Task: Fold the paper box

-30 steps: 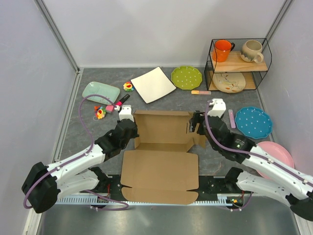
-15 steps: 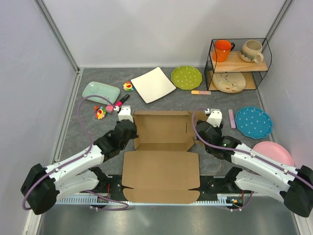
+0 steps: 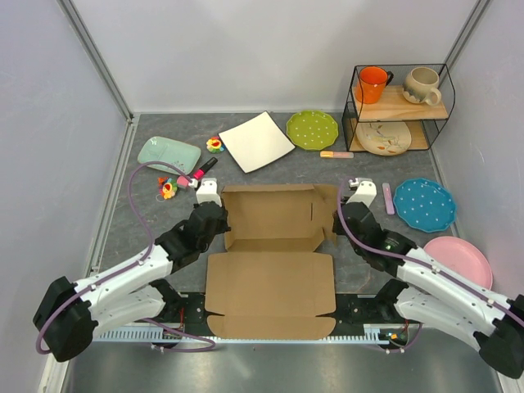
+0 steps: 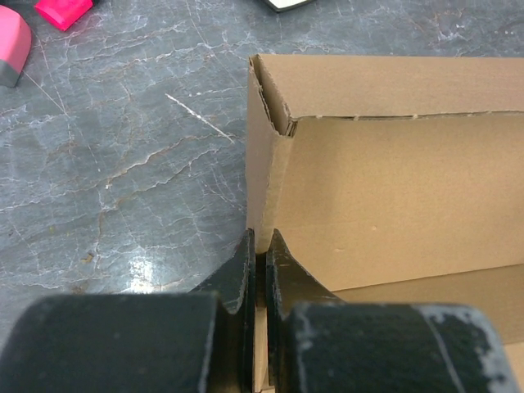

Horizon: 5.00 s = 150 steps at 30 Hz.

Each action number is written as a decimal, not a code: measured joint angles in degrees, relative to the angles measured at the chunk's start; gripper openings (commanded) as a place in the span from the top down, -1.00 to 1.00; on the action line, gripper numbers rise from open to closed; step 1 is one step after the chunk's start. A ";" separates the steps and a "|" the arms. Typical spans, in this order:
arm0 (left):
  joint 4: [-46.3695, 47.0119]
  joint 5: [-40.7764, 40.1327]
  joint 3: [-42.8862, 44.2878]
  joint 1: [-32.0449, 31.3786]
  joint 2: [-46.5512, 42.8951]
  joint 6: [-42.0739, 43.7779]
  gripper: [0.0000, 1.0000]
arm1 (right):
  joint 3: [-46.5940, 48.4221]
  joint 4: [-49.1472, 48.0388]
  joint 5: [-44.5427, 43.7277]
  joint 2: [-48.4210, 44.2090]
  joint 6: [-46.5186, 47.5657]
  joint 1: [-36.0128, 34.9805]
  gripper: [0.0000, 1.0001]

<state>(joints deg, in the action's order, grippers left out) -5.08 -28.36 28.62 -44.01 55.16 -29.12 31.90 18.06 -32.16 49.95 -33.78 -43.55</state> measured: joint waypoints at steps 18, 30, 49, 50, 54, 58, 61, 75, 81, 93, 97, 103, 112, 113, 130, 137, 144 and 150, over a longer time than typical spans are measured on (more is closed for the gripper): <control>3.82 -1.64 -1.44 0.02 0.50 0.07 0.97 | -0.74 -15.12 11.85 3.52 5.05 -9.20 0.42; 7.15 -1.57 -2.32 -0.11 1.14 0.20 0.96 | -0.55 -5.31 10.21 -1.33 5.16 -10.99 -0.66; 7.41 -1.60 -3.78 -0.11 -1.22 0.26 0.96 | 3.04 8.90 -16.09 -17.38 -6.49 -4.94 -0.18; 7.39 -1.57 -3.87 -0.11 -1.38 0.26 0.96 | 2.40 9.33 -16.09 -16.98 -7.34 -4.35 -0.21; 7.32 -1.57 -4.11 -0.11 -1.77 0.28 0.97 | -0.72 9.11 -13.20 -12.74 -9.35 -1.73 -0.40; 7.32 -1.53 -4.11 -0.11 -1.79 0.26 0.96 | -4.52 3.45 -5.57 -7.76 -6.99 -0.94 -0.48; 7.34 -1.51 -4.11 -0.11 -1.75 0.26 0.96 | -5.84 -1.14 -0.28 -5.46 -4.72 -0.90 -0.51; 7.76 -1.46 -3.80 -0.11 -0.83 0.66 0.97 | -4.04 -15.37 9.25 2.54 5.33 -0.90 -0.69; 7.76 -1.46 -3.08 -0.11 0.22 1.36 0.96 | -1.33 -18.23 9.44 7.39 7.98 -0.83 -0.71; 8.35 -1.01 -2.91 -0.17 0.74 2.27 0.97 | 4.07 -21.40 8.26 22.80 11.69 -0.85 0.13; 8.44 -0.85 -2.91 -0.22 0.74 2.47 0.96 | 4.07 -20.98 5.75 24.59 12.37 -0.83 0.57; 8.68 -0.04 -2.91 -0.26 0.87 2.54 0.96 | 4.79 -19.19 1.46 24.90 12.70 -0.83 1.00; 9.60 0.61 -2.69 -0.48 1.88 2.51 0.97 | 8.92 -13.57 -4.07 27.93 10.54 -1.73 0.11; 9.66 0.66 -2.64 -0.48 1.92 2.51 0.96 | 8.92 -12.74 -4.13 27.71 10.23 -1.77 0.04; 10.38 1.53 -2.43 -0.81 2.45 2.51 0.97 | 4.31 -11.72 -1.16 22.77 6.36 -1.99 1.00; 20.06 2.67 -5.38 -1.11 2.47 5.53 0.97 | -2.71 -19.91 -5.03 16.13 9.31 -3.61 1.00; 46.45 1.27 -11.37 -1.05 7.65 13.18 0.88 | -5.33 -36.74 -10.58 15.89 19.32 -3.67 0.98; 67.71 -0.52 -12.13 -0.35 18.91 19.12 0.88 | -6.45 -55.54 -12.98 23.54 25.44 -2.25 0.95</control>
<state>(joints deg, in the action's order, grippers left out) 62.63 -28.88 16.49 -44.36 74.06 -10.00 25.45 -37.47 -45.15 73.49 -8.34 -45.80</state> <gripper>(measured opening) 0.063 0.070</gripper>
